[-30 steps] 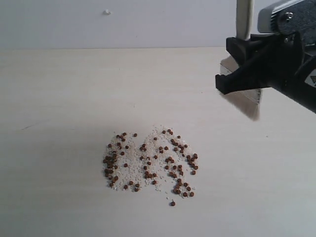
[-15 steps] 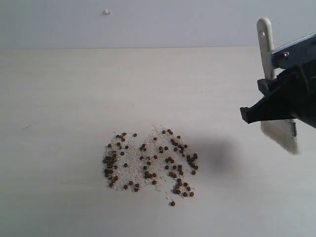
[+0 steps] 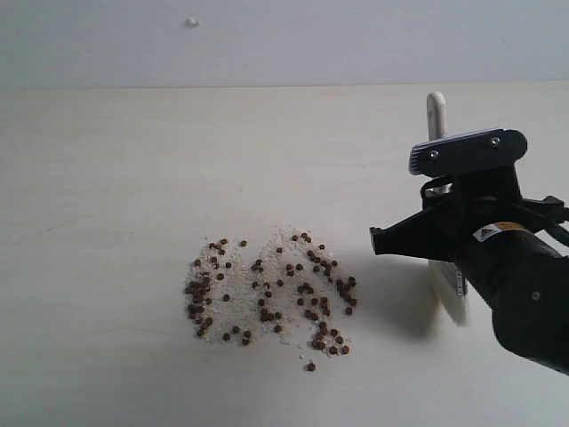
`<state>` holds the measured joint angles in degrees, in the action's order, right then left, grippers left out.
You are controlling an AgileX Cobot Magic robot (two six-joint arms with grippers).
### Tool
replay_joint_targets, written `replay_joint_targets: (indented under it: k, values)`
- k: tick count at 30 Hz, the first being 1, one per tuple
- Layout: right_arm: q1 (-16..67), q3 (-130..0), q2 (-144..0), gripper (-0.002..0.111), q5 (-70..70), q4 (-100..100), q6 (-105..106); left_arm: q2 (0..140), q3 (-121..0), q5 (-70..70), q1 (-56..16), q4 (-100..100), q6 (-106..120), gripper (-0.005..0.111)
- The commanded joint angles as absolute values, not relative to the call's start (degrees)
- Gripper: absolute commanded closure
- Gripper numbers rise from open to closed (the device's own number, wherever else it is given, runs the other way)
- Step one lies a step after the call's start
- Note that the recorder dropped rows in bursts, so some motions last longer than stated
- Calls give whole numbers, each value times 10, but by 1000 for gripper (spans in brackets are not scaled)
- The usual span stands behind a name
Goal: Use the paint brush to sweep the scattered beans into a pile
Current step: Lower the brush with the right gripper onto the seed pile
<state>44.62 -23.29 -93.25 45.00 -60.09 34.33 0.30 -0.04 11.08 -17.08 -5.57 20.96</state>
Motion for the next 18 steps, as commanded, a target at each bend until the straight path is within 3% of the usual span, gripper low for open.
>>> replay_joint_targets:
  k: [1, 7, 18]
  values:
    - [457, -285, -1005, 108, 444, -594, 310, 0, 0, 111, -169, -55, 208, 107]
    - [516, -370, -1070, 108, 430, -585, 299, 0, 0, 111, -173, -55, 208, 107]
    - [520, -471, -1087, 108, 434, -629, 324, 0, 0, 111, -173, -55, 208, 107]
